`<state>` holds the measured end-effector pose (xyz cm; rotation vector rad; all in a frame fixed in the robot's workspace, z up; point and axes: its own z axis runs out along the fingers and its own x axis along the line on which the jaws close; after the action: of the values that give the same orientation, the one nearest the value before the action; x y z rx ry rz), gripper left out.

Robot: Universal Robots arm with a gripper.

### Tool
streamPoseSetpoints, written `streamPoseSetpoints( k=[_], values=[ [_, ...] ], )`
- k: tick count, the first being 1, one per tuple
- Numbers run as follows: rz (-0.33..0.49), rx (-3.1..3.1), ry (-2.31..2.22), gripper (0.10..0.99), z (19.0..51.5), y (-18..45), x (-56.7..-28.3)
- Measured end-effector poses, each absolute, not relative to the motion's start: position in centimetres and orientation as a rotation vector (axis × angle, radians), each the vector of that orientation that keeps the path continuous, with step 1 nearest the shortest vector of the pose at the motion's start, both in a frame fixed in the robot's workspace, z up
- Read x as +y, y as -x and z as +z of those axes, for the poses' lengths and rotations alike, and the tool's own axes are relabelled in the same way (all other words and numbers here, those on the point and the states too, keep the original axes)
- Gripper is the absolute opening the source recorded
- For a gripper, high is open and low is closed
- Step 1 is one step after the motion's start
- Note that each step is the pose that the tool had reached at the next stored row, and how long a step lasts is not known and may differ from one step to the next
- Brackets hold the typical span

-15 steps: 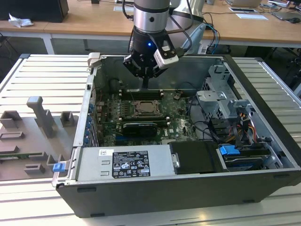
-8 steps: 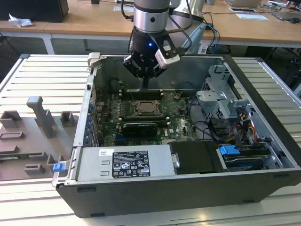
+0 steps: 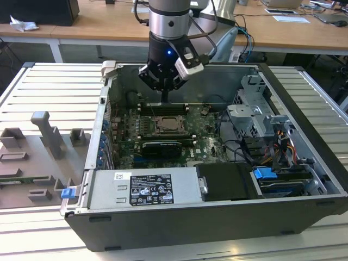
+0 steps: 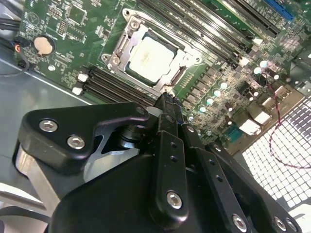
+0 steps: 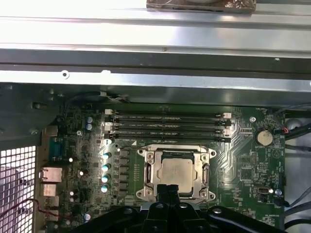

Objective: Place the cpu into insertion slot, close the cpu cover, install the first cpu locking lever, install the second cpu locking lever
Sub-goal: 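Install the first cpu locking lever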

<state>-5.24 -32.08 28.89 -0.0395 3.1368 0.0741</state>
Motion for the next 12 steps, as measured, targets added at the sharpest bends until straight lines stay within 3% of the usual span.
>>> streamPoseSetpoints(
  k=[12],
  values=[
    [0.074, 3.130, 0.040, 0.106, 28.6, 6.7, -32.1]
  ],
)
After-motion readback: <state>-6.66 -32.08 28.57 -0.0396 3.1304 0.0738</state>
